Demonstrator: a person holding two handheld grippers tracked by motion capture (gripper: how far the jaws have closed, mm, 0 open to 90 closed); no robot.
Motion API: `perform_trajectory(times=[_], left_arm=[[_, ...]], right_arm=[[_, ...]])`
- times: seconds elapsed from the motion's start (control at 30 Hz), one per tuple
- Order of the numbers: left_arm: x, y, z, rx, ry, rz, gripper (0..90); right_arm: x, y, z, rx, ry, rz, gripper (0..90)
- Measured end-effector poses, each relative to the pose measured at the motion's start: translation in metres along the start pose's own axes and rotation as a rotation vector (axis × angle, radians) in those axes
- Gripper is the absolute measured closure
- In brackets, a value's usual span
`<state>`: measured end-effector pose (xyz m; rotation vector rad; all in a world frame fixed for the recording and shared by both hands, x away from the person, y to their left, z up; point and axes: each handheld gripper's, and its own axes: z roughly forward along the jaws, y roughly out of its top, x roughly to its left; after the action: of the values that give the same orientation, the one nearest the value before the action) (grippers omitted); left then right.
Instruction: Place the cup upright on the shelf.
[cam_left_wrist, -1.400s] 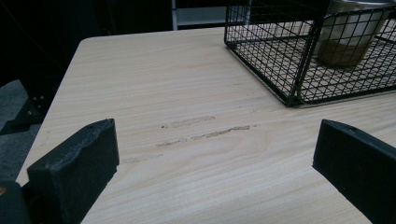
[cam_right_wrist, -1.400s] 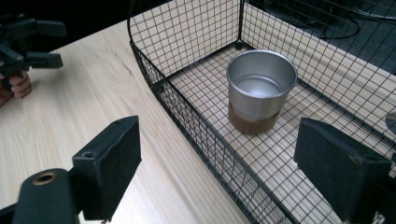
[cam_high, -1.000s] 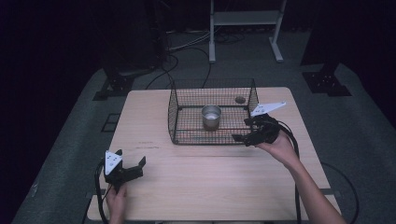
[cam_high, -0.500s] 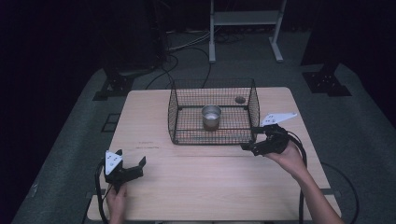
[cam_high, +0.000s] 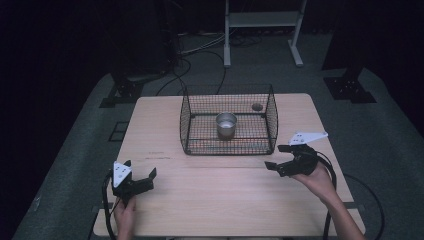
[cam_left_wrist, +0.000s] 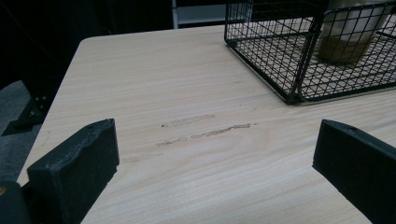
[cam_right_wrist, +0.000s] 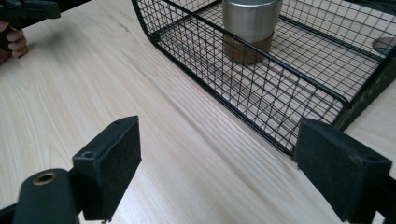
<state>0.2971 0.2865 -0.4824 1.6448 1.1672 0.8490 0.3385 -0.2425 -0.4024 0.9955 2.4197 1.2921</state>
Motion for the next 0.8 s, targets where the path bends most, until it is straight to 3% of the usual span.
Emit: perform_trajectory(times=[0.8], left_arm=[[0.000, 0.000, 0.000, 0.000, 0.000, -0.002, 0.0]], right_arm=[[0.005, -0.037, -0.011, 0.006, -0.034, 0.006, 14.1]])
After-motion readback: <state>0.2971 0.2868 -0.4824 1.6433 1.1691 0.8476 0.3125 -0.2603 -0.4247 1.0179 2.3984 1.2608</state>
